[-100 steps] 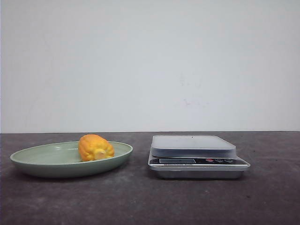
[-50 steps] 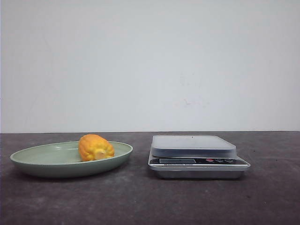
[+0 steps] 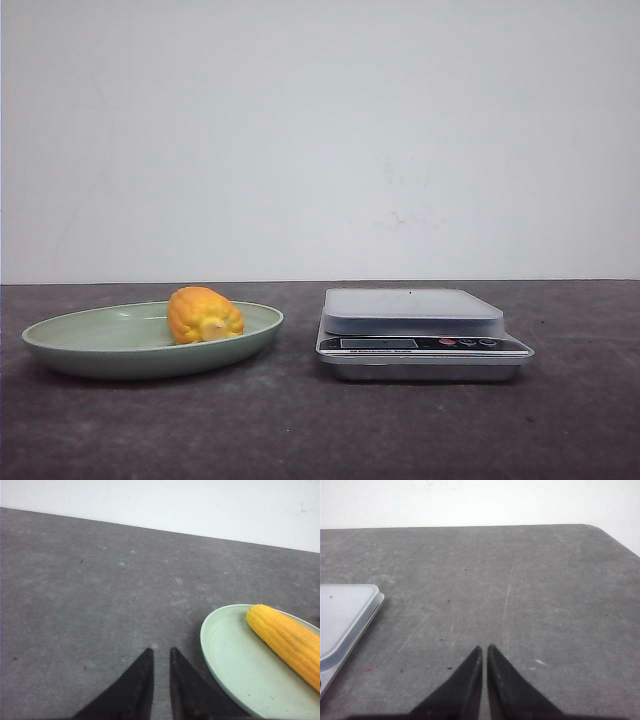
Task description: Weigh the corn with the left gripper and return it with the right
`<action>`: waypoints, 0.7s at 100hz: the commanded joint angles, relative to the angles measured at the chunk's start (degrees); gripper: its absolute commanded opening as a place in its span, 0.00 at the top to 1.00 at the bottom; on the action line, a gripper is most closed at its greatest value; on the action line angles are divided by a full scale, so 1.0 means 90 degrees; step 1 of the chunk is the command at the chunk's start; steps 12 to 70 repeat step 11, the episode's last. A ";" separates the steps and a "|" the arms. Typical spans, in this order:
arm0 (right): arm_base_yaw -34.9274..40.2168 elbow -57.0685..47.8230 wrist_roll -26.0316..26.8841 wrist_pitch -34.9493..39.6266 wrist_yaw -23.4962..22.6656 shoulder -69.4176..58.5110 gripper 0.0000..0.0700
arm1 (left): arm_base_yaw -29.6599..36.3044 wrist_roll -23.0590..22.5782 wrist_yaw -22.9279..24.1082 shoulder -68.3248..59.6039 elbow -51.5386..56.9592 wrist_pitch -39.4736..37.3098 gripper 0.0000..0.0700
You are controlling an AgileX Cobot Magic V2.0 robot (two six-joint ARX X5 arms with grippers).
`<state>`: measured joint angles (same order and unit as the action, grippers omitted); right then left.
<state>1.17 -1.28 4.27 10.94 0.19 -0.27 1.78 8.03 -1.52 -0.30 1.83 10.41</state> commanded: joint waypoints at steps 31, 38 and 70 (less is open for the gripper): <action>0.0005 0.0024 -0.0051 0.0022 0.0002 0.0005 0.99 | 0.0007 -0.0102 -0.0015 0.0012 -0.0104 -0.0007 0.98; 0.0005 0.0024 -0.0051 0.0022 0.0002 0.0005 0.99 | 0.0007 -0.0102 -0.0015 0.0012 -0.0104 -0.0007 0.98; 0.0005 0.0024 -0.0051 0.0022 0.0002 0.0005 0.99 | 0.0007 -0.0102 -0.0015 0.0012 -0.0104 -0.0007 0.98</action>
